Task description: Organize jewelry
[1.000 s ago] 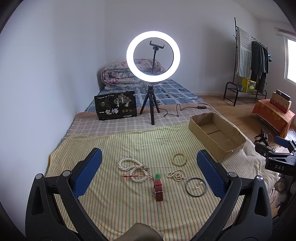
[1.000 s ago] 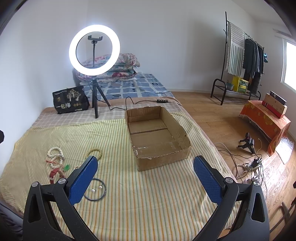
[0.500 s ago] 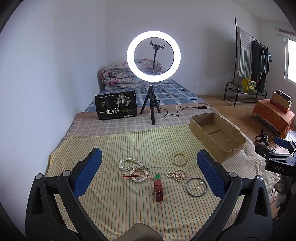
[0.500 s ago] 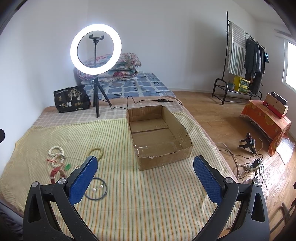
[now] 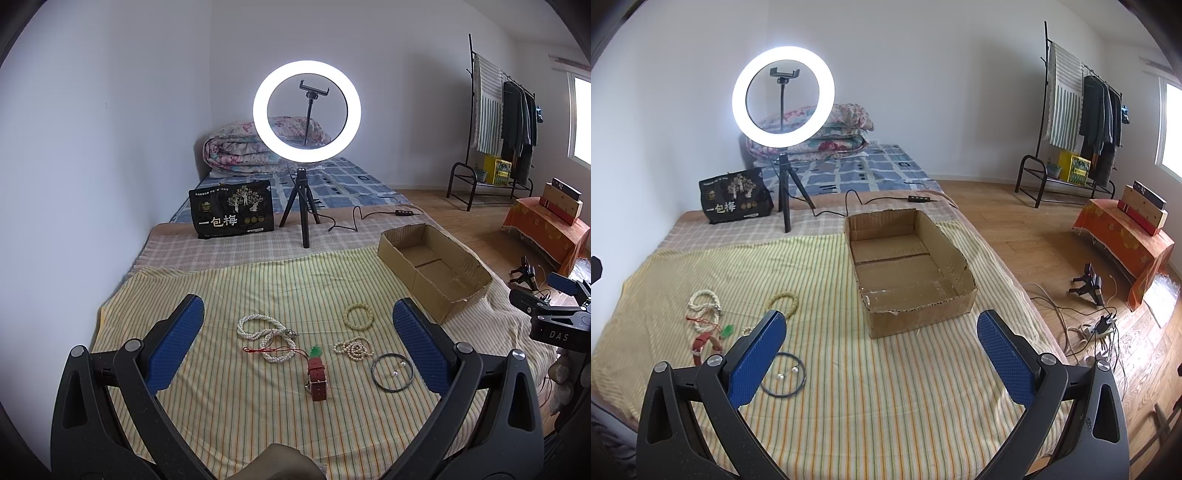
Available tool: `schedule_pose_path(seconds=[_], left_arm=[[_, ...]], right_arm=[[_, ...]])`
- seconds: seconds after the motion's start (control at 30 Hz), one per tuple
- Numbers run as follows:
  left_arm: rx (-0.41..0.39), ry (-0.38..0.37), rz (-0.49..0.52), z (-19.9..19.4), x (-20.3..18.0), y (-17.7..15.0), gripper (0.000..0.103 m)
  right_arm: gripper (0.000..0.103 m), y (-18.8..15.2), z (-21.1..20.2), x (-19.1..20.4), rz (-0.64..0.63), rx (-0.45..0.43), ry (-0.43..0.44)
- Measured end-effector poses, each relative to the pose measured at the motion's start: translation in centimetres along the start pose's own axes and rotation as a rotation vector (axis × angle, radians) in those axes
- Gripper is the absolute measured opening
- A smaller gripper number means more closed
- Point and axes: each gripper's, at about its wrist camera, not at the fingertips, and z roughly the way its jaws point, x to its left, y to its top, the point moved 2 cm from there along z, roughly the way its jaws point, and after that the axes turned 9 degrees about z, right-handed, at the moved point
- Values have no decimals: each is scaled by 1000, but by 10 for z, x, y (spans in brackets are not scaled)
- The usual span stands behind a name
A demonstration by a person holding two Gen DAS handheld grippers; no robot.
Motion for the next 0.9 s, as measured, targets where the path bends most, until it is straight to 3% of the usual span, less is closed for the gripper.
schedule_pose_path(seconds=[0.9], left_arm=[[9,3,-6,3,3,-2,103]], right_arm=[[102,-1,2,1,-2,9,6]])
